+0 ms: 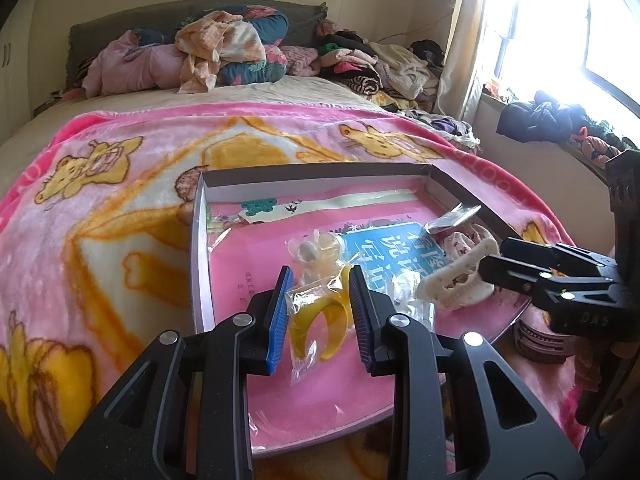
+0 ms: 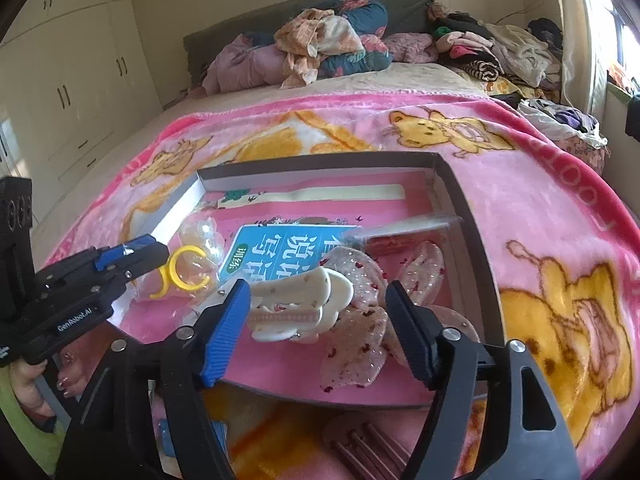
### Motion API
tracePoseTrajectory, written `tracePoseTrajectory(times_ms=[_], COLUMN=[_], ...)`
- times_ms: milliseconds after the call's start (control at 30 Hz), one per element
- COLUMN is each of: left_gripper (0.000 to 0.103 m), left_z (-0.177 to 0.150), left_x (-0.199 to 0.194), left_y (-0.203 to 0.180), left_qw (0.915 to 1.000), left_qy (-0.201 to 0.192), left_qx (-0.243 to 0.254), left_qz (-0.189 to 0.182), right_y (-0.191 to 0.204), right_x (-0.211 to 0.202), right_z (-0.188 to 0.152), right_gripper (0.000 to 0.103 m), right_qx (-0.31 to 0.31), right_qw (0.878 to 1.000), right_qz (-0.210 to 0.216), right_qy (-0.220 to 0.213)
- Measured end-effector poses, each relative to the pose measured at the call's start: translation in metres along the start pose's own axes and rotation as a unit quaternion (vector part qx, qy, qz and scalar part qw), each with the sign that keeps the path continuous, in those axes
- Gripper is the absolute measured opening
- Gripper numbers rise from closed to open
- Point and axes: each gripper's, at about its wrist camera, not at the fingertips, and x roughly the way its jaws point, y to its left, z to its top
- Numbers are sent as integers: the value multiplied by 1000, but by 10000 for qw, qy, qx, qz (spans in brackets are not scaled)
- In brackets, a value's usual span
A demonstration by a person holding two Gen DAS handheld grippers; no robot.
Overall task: Organize jewelry
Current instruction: 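Open the right tool to drop the claw clip while the left tool releases the bag, then withdraw both tools from the box toward the remaining jewelry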
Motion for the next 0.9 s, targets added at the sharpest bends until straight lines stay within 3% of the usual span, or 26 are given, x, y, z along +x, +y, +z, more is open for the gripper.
tracePoseTrajectory(times_ms=[433, 467, 567, 767, 900], left_gripper=[53, 61, 64, 88, 91], left_z=[-4, -4, -4, -6, -7], left_x=[-15, -18, -24, -37, -48], left_y=[-2, -2, -4, -8, -12], left_qw=[9999, 9999, 9998, 9997, 9995], left_qy=[-85, -106, -155, -247, -321], left_qx=[-52, -60, -83, -80, -52], left_qz=[35, 42, -1, 24, 10], right_y=[-5, -6, -9, -14, -14], right_x=[-34, -37, -45, -62, -76], right_z=[-10, -11, -13, -18, -21], right_gripper=[93, 94, 95, 95, 95], right_qx=[188, 211, 308, 399, 371], right_qw=[9992, 9990, 9984, 9972, 9966], right_qz=[-164, -187, -227, -292, -299], right_qy=[-308, -333, -422, -565, -670])
